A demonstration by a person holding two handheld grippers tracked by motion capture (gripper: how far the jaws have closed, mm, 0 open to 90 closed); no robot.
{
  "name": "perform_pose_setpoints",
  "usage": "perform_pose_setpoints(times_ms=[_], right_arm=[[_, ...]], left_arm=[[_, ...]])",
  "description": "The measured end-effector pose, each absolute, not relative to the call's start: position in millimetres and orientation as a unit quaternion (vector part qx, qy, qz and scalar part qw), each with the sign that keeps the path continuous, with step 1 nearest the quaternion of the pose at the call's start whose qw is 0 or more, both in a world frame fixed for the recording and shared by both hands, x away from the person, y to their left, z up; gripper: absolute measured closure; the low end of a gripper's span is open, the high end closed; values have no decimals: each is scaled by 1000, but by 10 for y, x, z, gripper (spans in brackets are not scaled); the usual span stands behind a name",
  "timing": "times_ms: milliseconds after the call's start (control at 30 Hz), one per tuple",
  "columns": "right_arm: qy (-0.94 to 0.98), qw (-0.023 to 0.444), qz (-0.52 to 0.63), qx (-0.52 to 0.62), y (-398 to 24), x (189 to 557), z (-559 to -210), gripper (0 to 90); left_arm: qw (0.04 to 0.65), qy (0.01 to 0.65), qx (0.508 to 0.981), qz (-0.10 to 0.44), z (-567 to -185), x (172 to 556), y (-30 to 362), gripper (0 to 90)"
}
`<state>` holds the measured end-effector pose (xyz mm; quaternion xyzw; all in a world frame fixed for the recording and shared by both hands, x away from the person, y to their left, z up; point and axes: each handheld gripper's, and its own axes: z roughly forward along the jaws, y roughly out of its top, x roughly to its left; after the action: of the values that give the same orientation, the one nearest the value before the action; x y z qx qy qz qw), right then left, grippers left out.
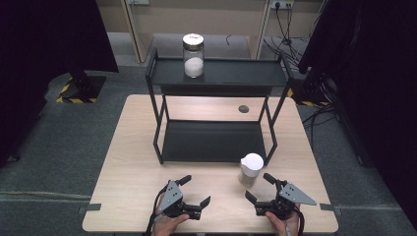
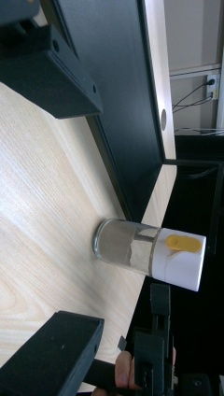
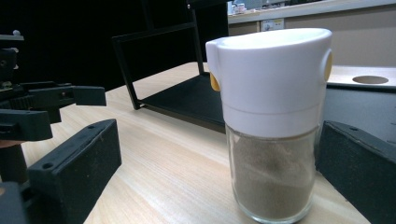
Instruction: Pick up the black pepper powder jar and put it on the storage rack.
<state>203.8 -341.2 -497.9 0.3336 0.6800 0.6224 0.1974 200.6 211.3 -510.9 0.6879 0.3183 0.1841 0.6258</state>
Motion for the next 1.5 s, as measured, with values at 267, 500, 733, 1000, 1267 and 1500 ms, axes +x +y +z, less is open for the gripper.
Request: perform_pose_setpoints(times_ms=[267,500,733,1000,1267,1500], right_arm=[[684,216,609,339,-3325,2139,-4939,7],[692,233,592,341,-3229,2266,-4915,14],[694,241,586,342,-3196,2369,-4918,48],[704,247,568,347,-3139,2453,-4895,134],[712,244,563,341,-3138,2508,-4892,266],[716,246,561,335,-3132,2505,-4874,303]], left_arm=[[626,319,688,183,-5111,2008,2114,1],[626,319,688,182,-5113,2008,2117,1],[625,320,689,181,-5114,2009,2115,1],[626,322,687,180,-5118,2013,2117,1],[626,323,687,178,-5122,2015,2116,1],[626,326,686,178,-5123,2019,2121,1]])
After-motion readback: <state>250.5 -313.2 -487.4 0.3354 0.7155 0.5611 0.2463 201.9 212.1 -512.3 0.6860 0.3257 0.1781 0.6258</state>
